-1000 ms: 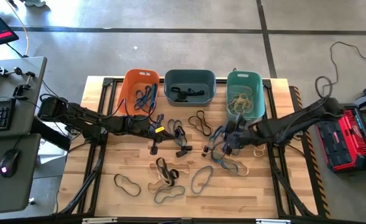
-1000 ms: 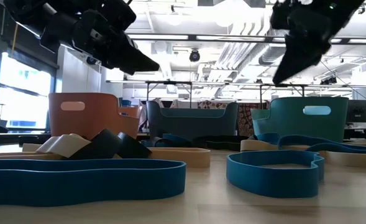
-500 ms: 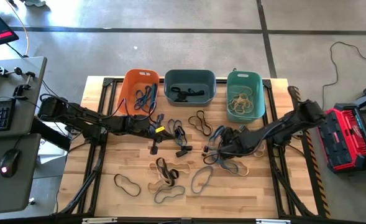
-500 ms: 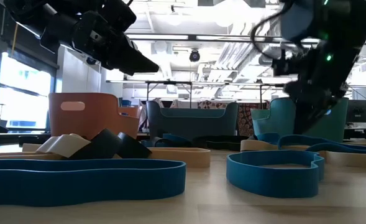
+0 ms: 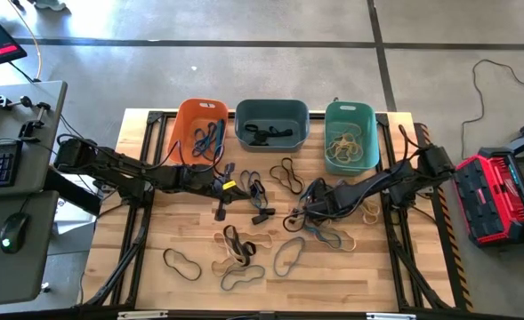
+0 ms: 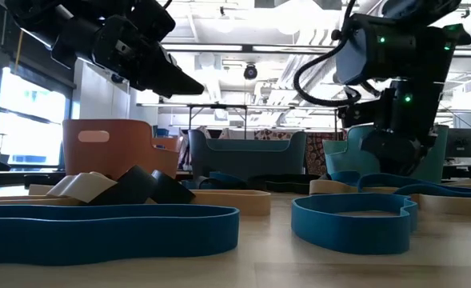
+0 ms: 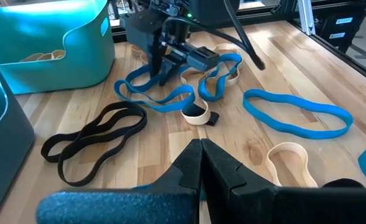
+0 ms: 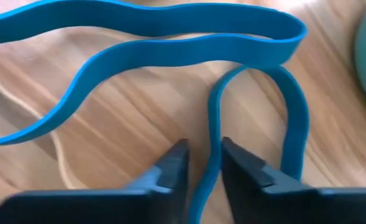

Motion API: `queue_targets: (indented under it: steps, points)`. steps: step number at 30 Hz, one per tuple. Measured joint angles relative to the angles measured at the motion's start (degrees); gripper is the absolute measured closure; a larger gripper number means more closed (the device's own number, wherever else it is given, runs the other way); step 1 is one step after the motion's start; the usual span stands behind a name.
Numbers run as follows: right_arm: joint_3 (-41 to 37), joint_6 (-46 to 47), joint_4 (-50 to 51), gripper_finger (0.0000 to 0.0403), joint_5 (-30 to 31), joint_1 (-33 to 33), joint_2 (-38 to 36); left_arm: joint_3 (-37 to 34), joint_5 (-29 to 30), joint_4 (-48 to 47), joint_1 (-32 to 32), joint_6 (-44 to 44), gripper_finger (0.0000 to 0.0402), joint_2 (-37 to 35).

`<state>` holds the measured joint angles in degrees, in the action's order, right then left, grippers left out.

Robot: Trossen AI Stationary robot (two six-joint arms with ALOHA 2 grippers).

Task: Sort rubber bands into baskets
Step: Put the blue rubber band into the orange bin

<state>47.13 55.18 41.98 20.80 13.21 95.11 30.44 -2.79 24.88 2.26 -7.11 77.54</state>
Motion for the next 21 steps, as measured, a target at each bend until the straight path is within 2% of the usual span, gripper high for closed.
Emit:
queue_targets:
  steps: [2,4,7,15,21]
  points:
    - [0.0,-1.0,-0.3,0.0372,-0.5,0.0,-0.2,0.0,0.0,0.0,0.0,0.0,0.0402,0.0]
    - [0.0,-1.9,-0.6,0.0393,-0.9,0.1,-0.3,0.0,0.0,0.0,0.0,0.0,0.0401,0.0]
    - [0.1,-2.7,-0.5,0.0385,-0.8,0.8,-1.0,0.0,0.0,0.1,0.0,0.0,0.0402,0.0]
    - [3.7,-6.3,-0.3,0.0397,3.0,4.5,-5.9,0.0,0.0,0.3,0.6,-1.6,0.0400,0.0]
    - [7.1,-11.4,-1.9,0.0401,6.6,5.3,-6.7,0.0,1.0,1.4,2.3,-4.0,0.0374,0.0]
